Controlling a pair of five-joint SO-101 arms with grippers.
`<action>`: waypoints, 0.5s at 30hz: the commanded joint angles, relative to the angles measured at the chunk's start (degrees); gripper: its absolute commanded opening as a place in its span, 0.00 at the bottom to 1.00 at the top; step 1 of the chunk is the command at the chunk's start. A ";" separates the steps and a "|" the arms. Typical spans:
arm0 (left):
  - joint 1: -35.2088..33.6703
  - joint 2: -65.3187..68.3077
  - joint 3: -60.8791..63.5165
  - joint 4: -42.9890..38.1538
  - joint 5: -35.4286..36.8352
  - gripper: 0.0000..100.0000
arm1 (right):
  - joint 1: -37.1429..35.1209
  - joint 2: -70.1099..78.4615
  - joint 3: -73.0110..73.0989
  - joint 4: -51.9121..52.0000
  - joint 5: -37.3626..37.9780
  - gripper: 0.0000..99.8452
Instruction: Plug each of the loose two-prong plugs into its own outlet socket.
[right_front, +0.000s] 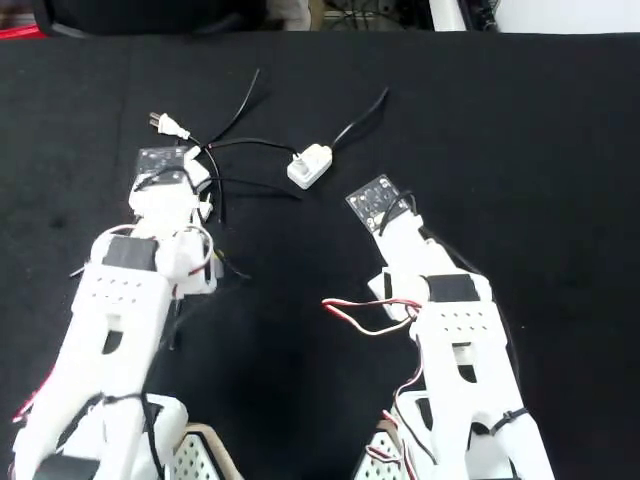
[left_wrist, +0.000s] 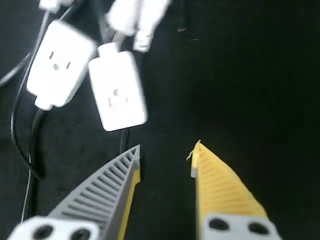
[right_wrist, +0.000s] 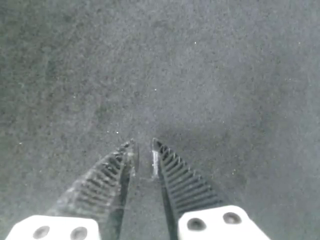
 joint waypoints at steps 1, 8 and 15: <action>-0.04 -3.78 -3.03 0.70 -2.37 0.17 | 0.53 0.04 -0.13 -1.32 0.18 0.05; -11.47 -1.14 3.91 -11.43 0.97 0.17 | 0.53 0.04 -0.13 -1.32 0.18 0.05; -10.33 6.33 8.84 -21.45 2.81 0.17 | 0.53 0.04 -0.13 -1.32 0.18 0.05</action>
